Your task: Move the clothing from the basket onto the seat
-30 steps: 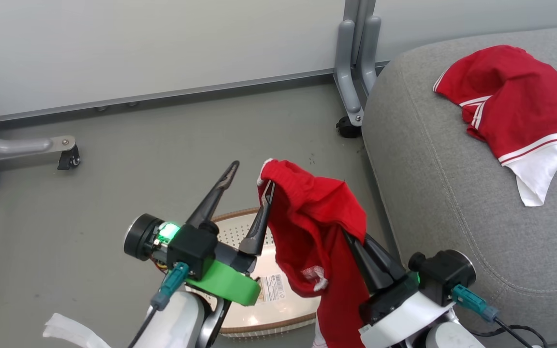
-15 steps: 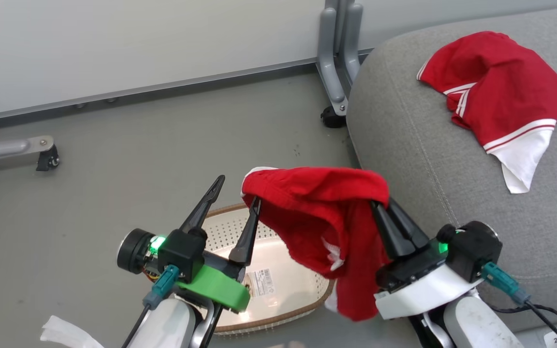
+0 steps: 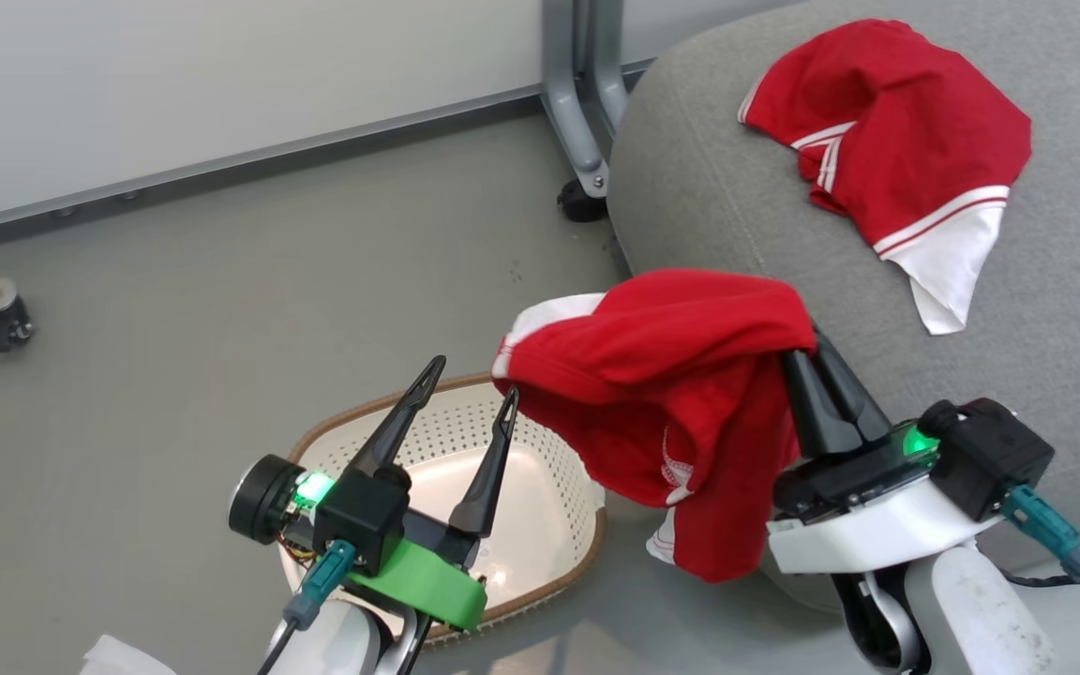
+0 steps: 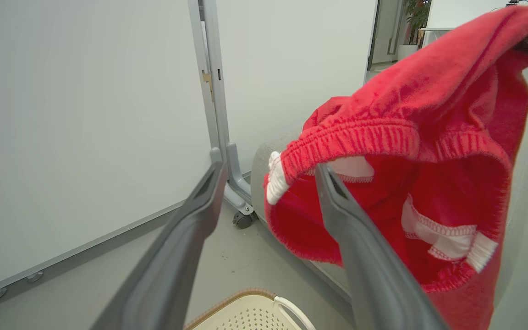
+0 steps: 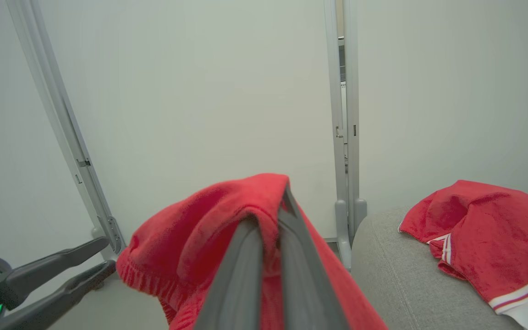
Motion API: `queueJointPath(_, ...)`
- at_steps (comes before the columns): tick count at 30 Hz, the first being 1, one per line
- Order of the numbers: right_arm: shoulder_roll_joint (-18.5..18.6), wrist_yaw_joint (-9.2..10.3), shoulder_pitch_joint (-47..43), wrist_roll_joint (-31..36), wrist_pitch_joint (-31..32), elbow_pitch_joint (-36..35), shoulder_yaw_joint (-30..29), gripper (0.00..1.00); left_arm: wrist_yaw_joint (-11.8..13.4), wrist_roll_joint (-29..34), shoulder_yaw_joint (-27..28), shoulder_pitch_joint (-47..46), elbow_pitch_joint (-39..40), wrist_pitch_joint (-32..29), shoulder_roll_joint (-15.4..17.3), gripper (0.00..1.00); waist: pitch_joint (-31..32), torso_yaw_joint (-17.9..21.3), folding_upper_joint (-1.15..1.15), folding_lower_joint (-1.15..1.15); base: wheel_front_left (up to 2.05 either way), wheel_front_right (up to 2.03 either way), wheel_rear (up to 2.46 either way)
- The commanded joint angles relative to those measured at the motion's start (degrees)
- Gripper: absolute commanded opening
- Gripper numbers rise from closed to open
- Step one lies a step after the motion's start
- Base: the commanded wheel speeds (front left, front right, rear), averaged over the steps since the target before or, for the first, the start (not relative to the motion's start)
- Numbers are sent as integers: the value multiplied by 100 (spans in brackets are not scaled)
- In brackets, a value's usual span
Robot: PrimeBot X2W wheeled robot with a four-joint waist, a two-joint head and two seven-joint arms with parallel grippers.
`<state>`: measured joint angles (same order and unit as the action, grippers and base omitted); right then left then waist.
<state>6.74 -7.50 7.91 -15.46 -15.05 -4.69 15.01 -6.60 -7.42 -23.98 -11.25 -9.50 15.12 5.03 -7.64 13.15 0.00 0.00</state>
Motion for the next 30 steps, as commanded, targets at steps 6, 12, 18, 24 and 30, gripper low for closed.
queueJointPath(6,-89,2,26,60,-18,-195,-356,0,-49,101,-5,124,63,4,114,100,-273,562,0,0,0,0,0)
queueJointPath(12,-161,2,-93,111,-18,-321,-544,0,-60,169,-13,92,88,4,214,100,-475,1070,0,0,0,0,0)
queueJointPath(18,-229,2,-176,104,-18,-417,-634,0,-74,256,-67,4,75,4,315,100,-723,1607,0,0,0,0,0)
queueJointPath(24,-327,2,-295,99,-18,-572,-851,0,-81,302,-313,-223,8,4,427,100,-957,1848,0,0,0,0,0)
queueJointPath(30,-360,4,-222,-317,-19,-735,-1148,0,-90,239,-667,-516,-96,4,517,100,-1277,1872,0,0,0,0,0)
